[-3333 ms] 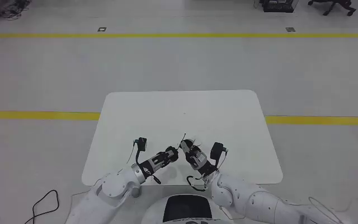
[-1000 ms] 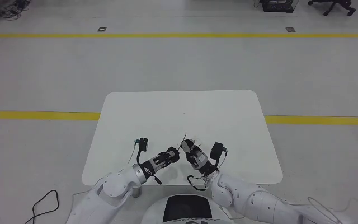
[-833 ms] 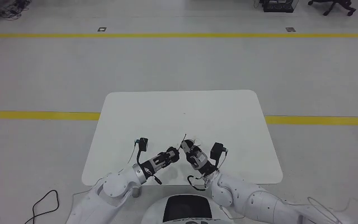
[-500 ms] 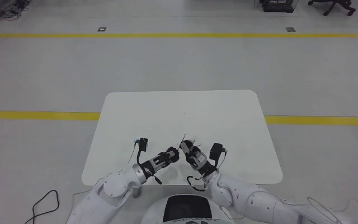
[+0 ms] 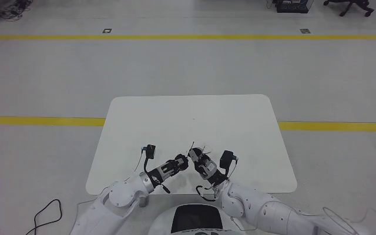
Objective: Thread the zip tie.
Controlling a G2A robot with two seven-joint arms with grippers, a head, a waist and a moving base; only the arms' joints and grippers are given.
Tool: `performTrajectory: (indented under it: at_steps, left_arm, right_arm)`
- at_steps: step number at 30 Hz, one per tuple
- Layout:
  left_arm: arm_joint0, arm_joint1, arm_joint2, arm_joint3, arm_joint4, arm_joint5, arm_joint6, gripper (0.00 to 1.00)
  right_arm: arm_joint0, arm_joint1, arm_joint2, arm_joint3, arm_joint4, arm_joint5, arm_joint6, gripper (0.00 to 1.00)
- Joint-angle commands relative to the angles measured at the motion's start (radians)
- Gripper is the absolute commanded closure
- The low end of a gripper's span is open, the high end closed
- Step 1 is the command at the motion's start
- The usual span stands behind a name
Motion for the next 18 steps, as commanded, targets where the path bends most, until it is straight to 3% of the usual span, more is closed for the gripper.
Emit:
performTrajectory:
  at_steps: [1,18]
  left_arm:
    - [0.001,0.000,-0.001,0.000,0.000,-0.001,0.000,1.00]
    - [0.005,0.002,0.000,-0.004,0.002,-0.005,0.001,1.00]
  right_arm:
    - [0.001,-0.001,0.000,0.004,0.001,0.000,0.000,1.00]
    - [-0.001,-0.008,0.000,0.014,-0.003,0.000,0.014,1.00]
